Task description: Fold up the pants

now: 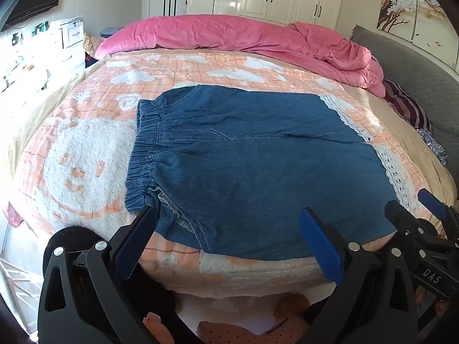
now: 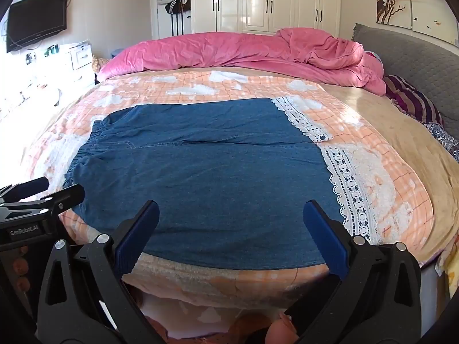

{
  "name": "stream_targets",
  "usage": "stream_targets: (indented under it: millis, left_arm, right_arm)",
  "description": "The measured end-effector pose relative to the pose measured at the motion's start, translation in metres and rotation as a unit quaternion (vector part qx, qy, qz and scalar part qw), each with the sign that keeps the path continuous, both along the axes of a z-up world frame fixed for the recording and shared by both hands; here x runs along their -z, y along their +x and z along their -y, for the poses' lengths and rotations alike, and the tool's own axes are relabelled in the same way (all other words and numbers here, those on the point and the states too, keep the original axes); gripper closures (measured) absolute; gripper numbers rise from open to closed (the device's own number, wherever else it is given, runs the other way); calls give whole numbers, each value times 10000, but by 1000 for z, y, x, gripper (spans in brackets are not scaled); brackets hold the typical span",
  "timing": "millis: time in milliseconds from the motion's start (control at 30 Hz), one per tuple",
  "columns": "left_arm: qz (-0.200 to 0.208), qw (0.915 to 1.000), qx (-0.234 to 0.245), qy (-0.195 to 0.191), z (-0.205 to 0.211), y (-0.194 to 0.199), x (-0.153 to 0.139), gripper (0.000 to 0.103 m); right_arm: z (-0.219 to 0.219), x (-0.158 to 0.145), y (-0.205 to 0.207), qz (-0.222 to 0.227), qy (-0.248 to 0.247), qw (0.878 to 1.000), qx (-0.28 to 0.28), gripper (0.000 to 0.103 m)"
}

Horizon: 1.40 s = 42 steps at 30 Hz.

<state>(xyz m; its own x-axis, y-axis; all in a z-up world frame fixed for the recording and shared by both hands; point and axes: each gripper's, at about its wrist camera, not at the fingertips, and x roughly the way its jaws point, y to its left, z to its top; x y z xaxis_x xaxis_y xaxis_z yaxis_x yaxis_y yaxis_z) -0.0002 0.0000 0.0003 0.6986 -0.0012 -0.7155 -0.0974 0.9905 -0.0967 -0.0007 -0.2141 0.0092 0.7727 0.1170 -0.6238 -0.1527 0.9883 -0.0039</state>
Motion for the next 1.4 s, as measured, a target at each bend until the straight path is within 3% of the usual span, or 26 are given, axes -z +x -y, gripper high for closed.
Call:
stream_targets:
  millis: [1400]
  left_arm:
    - [-17, 9997, -157, 171, -2, -3, -1, 4]
  right_arm:
    - [2, 3, -1, -97, 84, 9999, -63, 8]
